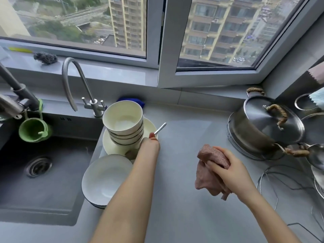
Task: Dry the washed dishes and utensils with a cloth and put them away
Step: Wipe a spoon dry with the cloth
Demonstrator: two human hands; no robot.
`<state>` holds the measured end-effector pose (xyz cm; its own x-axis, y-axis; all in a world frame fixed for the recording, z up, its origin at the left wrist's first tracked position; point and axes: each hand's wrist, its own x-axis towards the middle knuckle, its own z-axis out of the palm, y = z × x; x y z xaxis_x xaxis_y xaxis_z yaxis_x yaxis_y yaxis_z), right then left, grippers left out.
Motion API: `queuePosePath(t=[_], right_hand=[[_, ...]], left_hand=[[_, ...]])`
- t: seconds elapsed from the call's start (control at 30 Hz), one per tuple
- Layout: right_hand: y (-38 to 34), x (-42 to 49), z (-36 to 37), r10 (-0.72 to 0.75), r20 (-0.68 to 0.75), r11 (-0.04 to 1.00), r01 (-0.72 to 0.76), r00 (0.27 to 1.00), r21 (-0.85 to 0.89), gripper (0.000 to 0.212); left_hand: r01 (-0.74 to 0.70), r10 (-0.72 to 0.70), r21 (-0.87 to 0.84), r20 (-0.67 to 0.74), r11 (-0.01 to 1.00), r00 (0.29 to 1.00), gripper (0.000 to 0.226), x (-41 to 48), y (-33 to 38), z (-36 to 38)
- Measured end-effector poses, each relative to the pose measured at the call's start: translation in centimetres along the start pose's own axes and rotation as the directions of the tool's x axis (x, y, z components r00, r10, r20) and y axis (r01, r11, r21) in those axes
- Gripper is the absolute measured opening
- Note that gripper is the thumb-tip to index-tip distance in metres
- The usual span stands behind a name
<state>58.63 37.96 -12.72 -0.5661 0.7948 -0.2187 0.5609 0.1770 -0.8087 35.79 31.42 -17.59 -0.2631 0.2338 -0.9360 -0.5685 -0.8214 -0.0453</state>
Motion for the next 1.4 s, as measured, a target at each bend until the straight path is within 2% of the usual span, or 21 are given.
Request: queuePosePath(t=[0.03,0.07,0.13,0.2,0.33,0.43,0.53,0.6,0.67,0.73,0.8,0.87,0.9,0.97,1.03,1.1,1.17,1.3,1.4], right_hand=[[0.0,0.3,-0.1,-0.006,0.005,1.0,0.006,1.0,-0.002,0.038],[-0.1,0.5,-0.1,-0.01,0.013,1.0,0.01,1.0,-0.002,0.039],[-0.1,0.9,-0.2,-0.026,0.035,1.0,0.026,0.999,-0.006,0.039],[0.0,1.3,-0.2,-0.054,0.058,0.998,0.055,0.997,-0.014,0.038],[-0.2,1.7,-0.5,-0.093,0.089,0.996,0.094,0.992,-0.006,0.037],[-0.1,1.8,-0.9,-0.099,0.097,0.995,0.099,0.99,0.013,0.038],[0.1,1.8,-1.4,-0.105,0.059,0.991,0.1,0.993,0.087,0.033],[0.0,1.7,-1.7,-0.068,0.026,0.975,0.061,0.997,0.213,0.021],[-0.4,1.7,-1.8,0.031,0.001,0.924,-0.029,1.0,0.381,0.009],[-1.3,1.9,-1.5,0.097,0.013,0.861,-0.09,0.995,0.501,0.014],[-2.4,2.1,-0.2,0.091,0.099,0.798,-0.132,0.991,0.588,0.023],[-3.8,2.1,2.0,0.081,0.188,0.758,-0.183,0.979,0.626,0.019],[-4.4,2.2,3.3,0.079,0.192,0.762,-0.183,0.978,0.621,0.016],[-5.2,2.4,5.7,0.08,0.14,0.78,-0.149,0.987,0.608,0.025],[-6.2,2.7,7.3,0.129,0.068,0.768,-0.143,0.989,0.624,0.039],[-6.9,2.9,7.9,0.185,0.026,0.737,-0.157,0.982,0.657,0.044],[-6.8,3.1,7.8,0.18,-0.021,0.763,-0.126,0.983,0.634,0.041],[-6.8,3.3,7.6,0.073,-0.206,0.852,0.046,0.976,0.522,0.03],[-6.9,3.3,6.7,0.165,-0.39,0.835,0.082,0.906,0.545,0.017]], left_hand=[[0.048,-0.048,-0.152,0.003,0.987,0.999,0.025,0.5,0.1,0.0],[0.049,-0.056,-0.204,-0.029,0.978,0.998,0.031,1.1,0.0,0.0],[0.012,-0.023,-0.198,-0.052,0.98,0.998,0.033,1.4,-0.3,0.2],[0.051,-0.063,-0.185,-0.058,0.981,0.996,0.025,1.1,-0.9,0.2],[0.057,-0.053,0.117,-0.042,0.992,0.998,0.027,0.6,-2.1,-0.5],[0.037,-0.066,0.395,0.059,0.918,0.996,0.029,0.4,-2.8,-1.5],[-0.002,-0.114,0.68,0.126,0.733,0.985,0.033,-1.4,-3.2,-2.9],[-0.045,-0.115,0.849,0.124,0.527,0.986,0.032,-2.7,-2.8,-4.3],[-0.108,-0.09,0.939,0.145,0.325,0.985,0.027,-4.2,-2.2,-5.6],[-0.209,-0.051,0.964,0.22,0.167,0.974,0.021,-5.4,-1.5,-6.4],[-0.304,-0.062,0.952,0.306,0.034,0.95,0.019,-6.6,-0.7,-6.5],[-0.377,-0.149,0.918,0.359,-0.125,0.922,0.02,-7.7,0.1,-6.1],[-0.41,-0.203,0.891,0.373,-0.193,0.905,0.02,-8.2,0.5,-5.9],[-0.479,-0.306,0.834,0.396,-0.275,0.866,0.018,-9.2,1.1,-5.5],[-0.531,-0.372,0.787,0.413,-0.313,0.831,0.016,-10.0,1.6,-5.4],[-0.555,-0.398,0.762,0.42,-0.334,0.816,0.016,-10.6,2.3,-5.2],[-0.555,-0.414,0.757,0.408,-0.344,0.814,0.022,-11.0,2.9,-5.0],[-0.529,-0.399,0.789,0.396,-0.313,0.827,0.023,-11.9,3.2,-4.5],[-0.54,-0.366,0.792,0.43,-0.286,0.825,0.023,-12.4,3.0,-4.2]])
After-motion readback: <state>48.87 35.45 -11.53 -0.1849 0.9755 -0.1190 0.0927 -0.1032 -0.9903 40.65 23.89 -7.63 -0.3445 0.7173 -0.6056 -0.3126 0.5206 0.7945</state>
